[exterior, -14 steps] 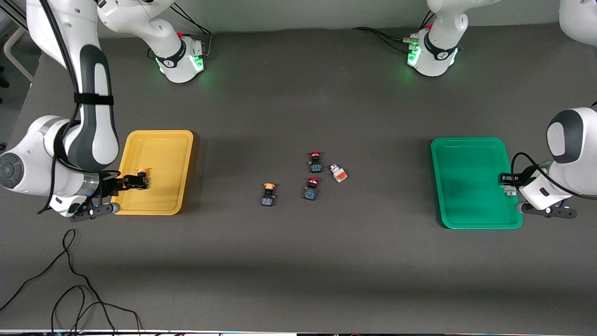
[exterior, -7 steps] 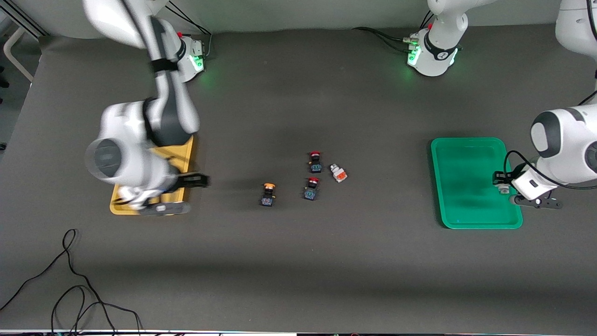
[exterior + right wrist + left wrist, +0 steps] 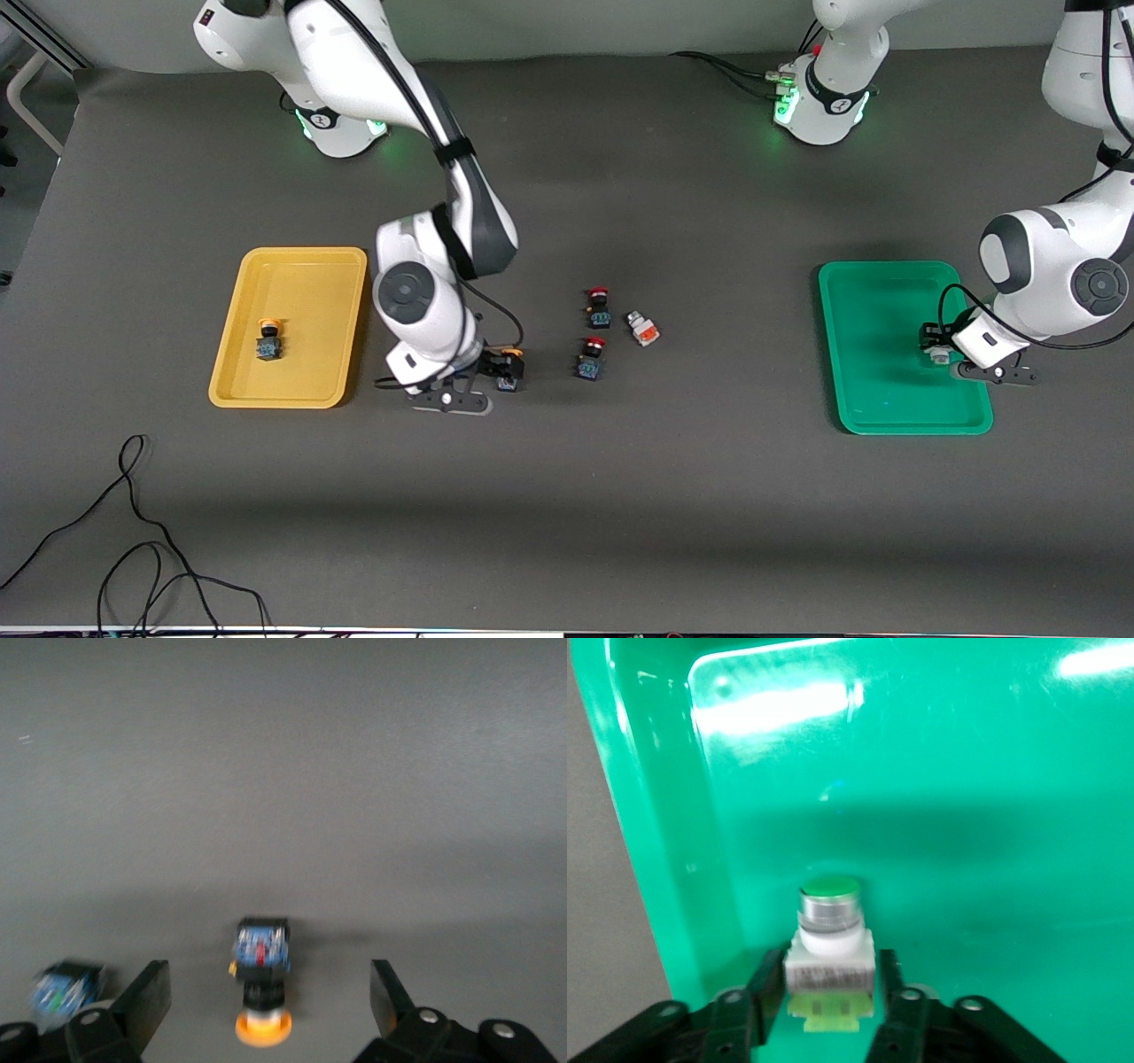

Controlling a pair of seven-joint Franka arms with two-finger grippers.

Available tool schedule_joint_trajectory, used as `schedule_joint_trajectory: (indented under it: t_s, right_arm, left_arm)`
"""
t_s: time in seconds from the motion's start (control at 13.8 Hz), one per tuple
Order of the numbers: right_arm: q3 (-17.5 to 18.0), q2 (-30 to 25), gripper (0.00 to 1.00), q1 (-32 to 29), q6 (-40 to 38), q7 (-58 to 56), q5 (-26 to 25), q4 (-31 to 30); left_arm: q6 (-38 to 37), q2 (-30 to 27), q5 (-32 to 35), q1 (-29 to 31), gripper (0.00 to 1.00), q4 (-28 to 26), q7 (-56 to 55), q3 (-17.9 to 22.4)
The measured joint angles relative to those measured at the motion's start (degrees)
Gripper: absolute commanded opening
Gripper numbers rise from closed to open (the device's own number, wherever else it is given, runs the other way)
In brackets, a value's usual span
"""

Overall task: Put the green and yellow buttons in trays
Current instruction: 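Grasp the second yellow button with the right gripper while the left gripper withdraws, then lift the yellow button toward the yellow tray while the left gripper grasps the orange button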

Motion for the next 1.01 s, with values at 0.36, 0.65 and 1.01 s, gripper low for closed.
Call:
schedule_joint_trajectory:
  t_s: [0.36, 0.65, 1.01]
  right_arm:
    - [3.6, 4.5, 0.8, -0.2, 4.4, 3.3, 0.1, 0.3]
    - [4.4, 5.8, 0.34, -0.3, 5.8, 3.5, 1.0, 0.4]
    - [4.3, 5.9, 0.26, -0.6, 5.8, 3.5, 1.1, 1.0]
  left_arm:
    - [-2.8, -1.6, 0.0, 0.0, 1.0, 1.7, 0.0, -1.0]
    - [-22.7, -5.9, -0.3, -2.2, 1.0, 10.3, -5.9, -6.1]
    - [-35.6, -6.0, -0.7, -16.2, 0.99, 20.9, -32.4, -10.3]
